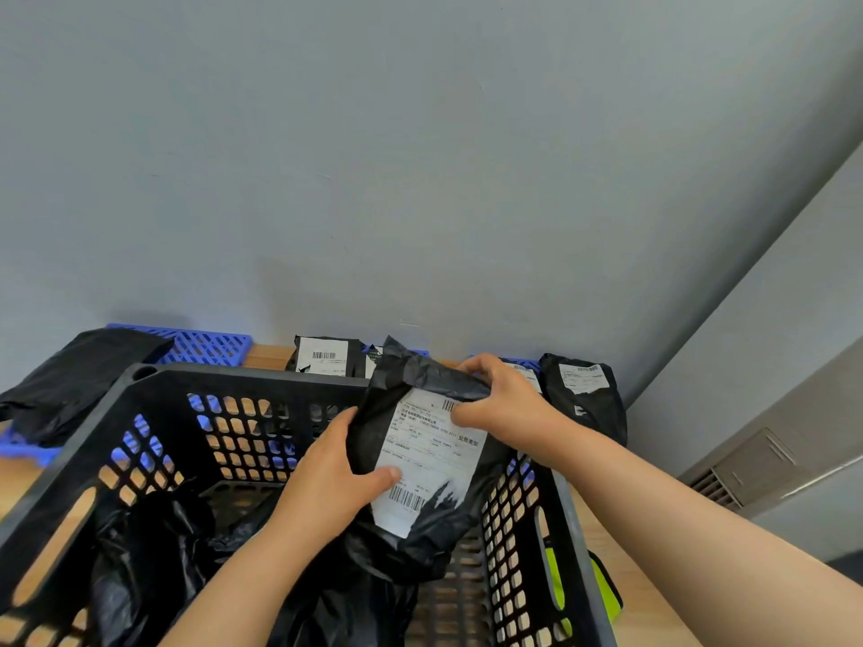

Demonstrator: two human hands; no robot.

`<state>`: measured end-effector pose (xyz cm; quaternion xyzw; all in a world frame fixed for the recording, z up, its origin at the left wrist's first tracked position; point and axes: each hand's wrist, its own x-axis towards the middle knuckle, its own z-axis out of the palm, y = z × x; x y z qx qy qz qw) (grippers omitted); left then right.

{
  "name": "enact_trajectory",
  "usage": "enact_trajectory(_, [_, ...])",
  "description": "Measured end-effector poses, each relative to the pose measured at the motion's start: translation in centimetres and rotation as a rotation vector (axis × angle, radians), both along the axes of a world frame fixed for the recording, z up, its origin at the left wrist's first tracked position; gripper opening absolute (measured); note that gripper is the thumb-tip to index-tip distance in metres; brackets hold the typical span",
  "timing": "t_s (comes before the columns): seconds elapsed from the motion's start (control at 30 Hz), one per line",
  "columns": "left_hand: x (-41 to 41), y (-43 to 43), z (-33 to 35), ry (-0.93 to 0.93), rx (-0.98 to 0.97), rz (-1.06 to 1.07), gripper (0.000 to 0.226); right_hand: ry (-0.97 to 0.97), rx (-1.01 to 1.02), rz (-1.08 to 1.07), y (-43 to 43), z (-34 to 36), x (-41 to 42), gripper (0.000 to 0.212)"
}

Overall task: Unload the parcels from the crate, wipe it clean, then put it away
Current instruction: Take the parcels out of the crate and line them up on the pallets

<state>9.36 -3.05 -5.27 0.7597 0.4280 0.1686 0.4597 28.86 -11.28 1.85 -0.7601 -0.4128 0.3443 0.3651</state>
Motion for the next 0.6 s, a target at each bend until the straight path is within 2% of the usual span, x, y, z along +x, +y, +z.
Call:
enact_trajectory(0.17, [-0.1,-0.2,0.7,-0.109,-0.151,0.045,0.062,0.111,0.083,-0.094,-0.2,0.0,0.4,0.039])
enact_trajectory(0.33, [0.0,-0.8,1.1,-0.246,-0.176,0.105,0.027,0.203,0.163,-0.172,-0.7,-1.1,0.2,0.060])
enact_trajectory(0.47, [0.3,-1.0,1.2,-0.459,-0.281,0.253,0.018,0.286,0.175,-0.136,-1.7,-2.1,-0.5,0.063])
enact_trajectory(0.6, [1.1,-1.3,1.3,-0.493,-0.266,0.324,0.015,0.262,0.122,-0.054,-2.4,-3.2,-1.2,0.060])
